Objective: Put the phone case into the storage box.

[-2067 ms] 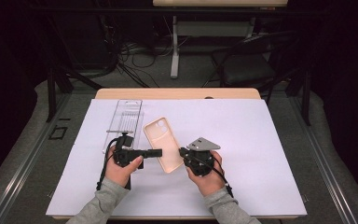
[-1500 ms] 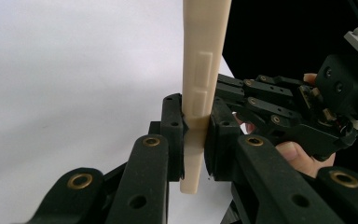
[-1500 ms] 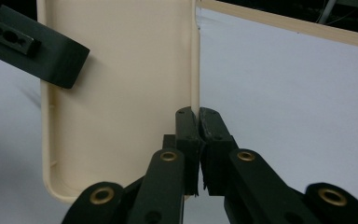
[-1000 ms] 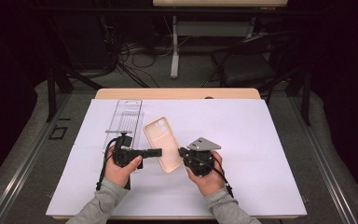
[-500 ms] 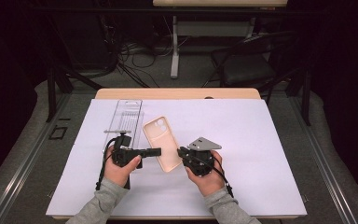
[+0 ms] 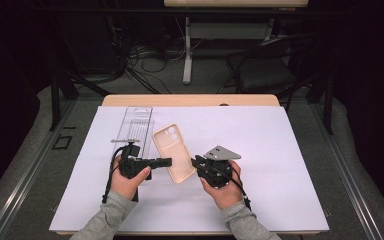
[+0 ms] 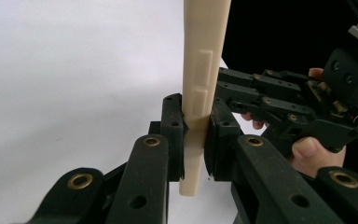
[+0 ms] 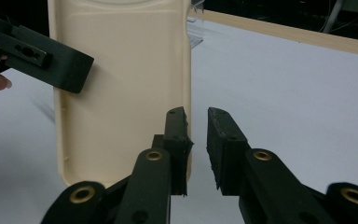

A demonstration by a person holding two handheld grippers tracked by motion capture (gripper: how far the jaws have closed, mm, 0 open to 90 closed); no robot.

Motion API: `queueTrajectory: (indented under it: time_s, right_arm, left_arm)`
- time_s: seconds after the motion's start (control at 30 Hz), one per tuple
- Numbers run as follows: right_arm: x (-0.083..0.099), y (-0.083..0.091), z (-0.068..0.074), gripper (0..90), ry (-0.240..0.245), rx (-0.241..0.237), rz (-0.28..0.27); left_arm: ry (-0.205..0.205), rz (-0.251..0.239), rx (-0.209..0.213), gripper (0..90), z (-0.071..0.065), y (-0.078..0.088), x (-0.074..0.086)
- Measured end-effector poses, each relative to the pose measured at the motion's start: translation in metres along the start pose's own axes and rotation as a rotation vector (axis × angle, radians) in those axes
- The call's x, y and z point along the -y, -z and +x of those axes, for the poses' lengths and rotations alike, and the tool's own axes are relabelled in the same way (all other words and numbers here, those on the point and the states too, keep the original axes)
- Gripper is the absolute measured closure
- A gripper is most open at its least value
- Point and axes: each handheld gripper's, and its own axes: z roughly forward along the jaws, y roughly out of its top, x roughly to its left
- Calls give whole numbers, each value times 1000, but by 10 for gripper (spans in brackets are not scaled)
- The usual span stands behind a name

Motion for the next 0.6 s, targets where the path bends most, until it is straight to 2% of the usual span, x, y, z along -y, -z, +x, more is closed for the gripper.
queueTrajectory:
  time_s: [0.07, 0.13, 0.27, 0.37, 0.47, 0.5, 0.6]
  right_arm:
    - [0, 1, -1, 767, 2, 6, -4]
    - [-1, 1, -2, 762, 4, 12, -3]
    - [-1, 1, -3, 745, 1, 16, 2]
    - [-1, 0, -4, 712, 3, 17, 4]
    - [-1, 1, -5, 682, 4, 17, -1]
    - [-2, 1, -5, 666, 1, 15, -2]
    - [-3, 2, -7, 647, 13, 10, -7]
  left_arm:
    - [-8, -1, -5, 804, 0, 0, 0]
    - [-35, -3, -7, 804, 1, 1, -1]
    - [-51, 1, -10, 803, 1, 1, -1]
    - [-86, 3, -16, 804, -1, 1, -1]
    - [-95, 4, -22, 803, -2, 1, 0]
    - [-116, 2, -41, 803, -2, 2, 0]
    - [-130, -1, -36, 804, -3, 3, -1]
